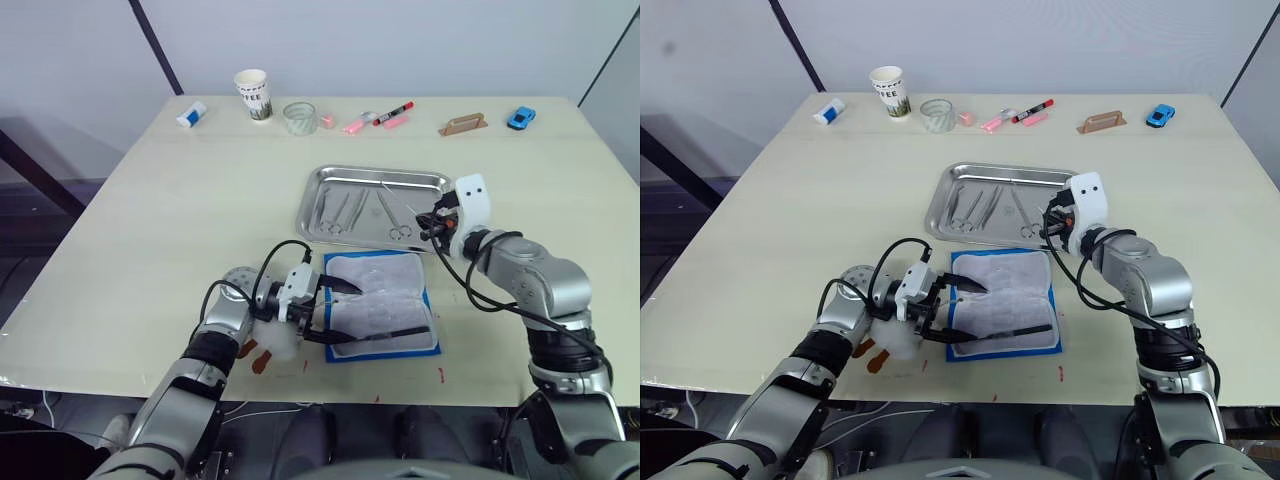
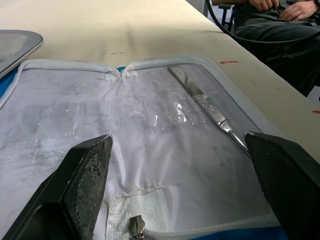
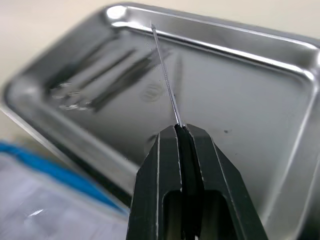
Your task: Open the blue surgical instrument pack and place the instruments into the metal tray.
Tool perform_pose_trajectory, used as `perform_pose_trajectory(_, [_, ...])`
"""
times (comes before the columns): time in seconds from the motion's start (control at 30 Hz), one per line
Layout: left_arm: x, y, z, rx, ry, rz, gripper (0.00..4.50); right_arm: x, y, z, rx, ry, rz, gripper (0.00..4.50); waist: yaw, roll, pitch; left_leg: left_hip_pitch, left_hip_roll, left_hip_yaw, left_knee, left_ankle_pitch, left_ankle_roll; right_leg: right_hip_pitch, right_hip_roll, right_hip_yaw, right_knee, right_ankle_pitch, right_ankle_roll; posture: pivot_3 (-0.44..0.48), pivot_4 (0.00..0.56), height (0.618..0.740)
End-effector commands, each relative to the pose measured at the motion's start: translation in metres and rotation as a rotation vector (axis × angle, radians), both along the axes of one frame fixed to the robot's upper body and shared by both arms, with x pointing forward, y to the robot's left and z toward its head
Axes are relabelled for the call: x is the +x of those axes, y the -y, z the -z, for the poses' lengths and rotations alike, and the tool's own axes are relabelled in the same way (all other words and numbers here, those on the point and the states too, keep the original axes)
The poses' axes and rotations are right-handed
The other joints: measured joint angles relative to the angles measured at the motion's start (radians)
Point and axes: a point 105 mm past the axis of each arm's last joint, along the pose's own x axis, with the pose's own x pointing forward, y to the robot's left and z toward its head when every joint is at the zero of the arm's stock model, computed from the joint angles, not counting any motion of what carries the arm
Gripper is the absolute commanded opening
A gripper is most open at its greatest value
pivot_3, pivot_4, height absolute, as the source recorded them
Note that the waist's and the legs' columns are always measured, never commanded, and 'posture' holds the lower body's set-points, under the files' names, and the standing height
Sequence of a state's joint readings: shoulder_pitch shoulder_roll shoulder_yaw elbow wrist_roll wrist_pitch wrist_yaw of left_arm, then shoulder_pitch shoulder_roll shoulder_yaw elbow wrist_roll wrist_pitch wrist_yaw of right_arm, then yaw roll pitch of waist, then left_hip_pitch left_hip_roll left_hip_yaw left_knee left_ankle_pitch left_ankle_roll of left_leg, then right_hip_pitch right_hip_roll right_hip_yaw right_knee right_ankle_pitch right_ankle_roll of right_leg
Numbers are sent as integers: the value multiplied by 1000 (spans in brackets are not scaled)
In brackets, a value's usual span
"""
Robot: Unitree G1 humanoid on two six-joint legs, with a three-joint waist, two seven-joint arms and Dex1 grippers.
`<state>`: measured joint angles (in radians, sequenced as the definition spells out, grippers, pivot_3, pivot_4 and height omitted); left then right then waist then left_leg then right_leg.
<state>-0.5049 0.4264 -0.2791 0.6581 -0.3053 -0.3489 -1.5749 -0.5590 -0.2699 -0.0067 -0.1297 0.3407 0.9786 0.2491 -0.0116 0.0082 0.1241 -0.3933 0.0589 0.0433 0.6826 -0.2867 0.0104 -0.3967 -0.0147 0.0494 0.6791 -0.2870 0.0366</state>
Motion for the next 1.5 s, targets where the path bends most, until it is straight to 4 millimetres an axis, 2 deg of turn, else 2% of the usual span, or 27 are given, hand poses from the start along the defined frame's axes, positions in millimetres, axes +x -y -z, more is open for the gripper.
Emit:
perform_pose_trajectory(0.03, [-21,-3,31,61,-131,42,4500,11,-5,-5,-25,33,31,82,-1,0,0,0,0,0,0,0,0,0,0,0,0,0,0,0,150,718])
perform_pose_trajectory(0.23, [-22,-3,31,62,-133,42,4500,24,-7,6,-49,32,65,82,-3,0,0,0,0,0,0,0,0,0,0,0,0,0,0,0,150,718])
perform_pose_trajectory(0.57, [-22,-3,32,67,-128,43,4500,32,-7,16,-38,16,96,82,-4,0,0,0,0,0,0,0,0,0,0,0,0,0,0,0,150,718])
perform_pose_trajectory(0.63, [-22,-3,32,70,-127,43,4500,32,-7,16,-39,19,97,676,-3,0,0,0,0,0,0,0,0,0,0,0,0,0,0,0,150,718])
perform_pose_trajectory(0.73, [-22,-4,33,75,-128,44,4500,31,-7,8,-30,49,85,1932,-3,0,0,0,0,0,0,0,0,0,0,0,0,0,0,0,150,718])
perform_pose_trajectory(0.93, [-22,-4,33,77,-128,44,4500,20,-10,-18,-22,147,1,1932,-3,1,0,0,0,-1,0,0,0,0,0,0,0,0,0,0,150,718])
perform_pose_trajectory(1.0, [-22,-3,33,77,-128,44,4500,8,-10,-29,-35,210,-86,1932,-1,1,0,0,0,-1,0,0,0,0,0,-1,0,0,0,0,150,718])
perform_pose_trajectory(1.17, [-21,-3,33,78,-128,45,4500,-40,-14,-33,-66,316,-418,1932,-2,1,0,-2,-2,-3,0,-1,1,0,-1,0,-1,-1,2,0,150,718])
perform_pose_trajectory(1.27, [-21,-3,33,79,-127,45,4500,-64,-9,-25,-67,304,-548,1932,-3,1,0,-2,-2,-4,0,-1,1,0,0,0,-1,-1,2,0,150,718])
perform_pose_trajectory(1.4, [-20,-2,32,78,-124,48,4500,-102,3,3,-131,202,-749,1932,1,-1,1,-2,-3,-5,0,-1,1,1,-1,0,-1,-1,2,0,150,718])
perform_pose_trajectory(1.5, [-20,-2,32,79,-123,47,4500,-117,5,18,-175,154,-839,1932,-2,-1,1,-2,-4,-4,0,-1,1,1,-1,2,-1,-2,3,0,150,718])
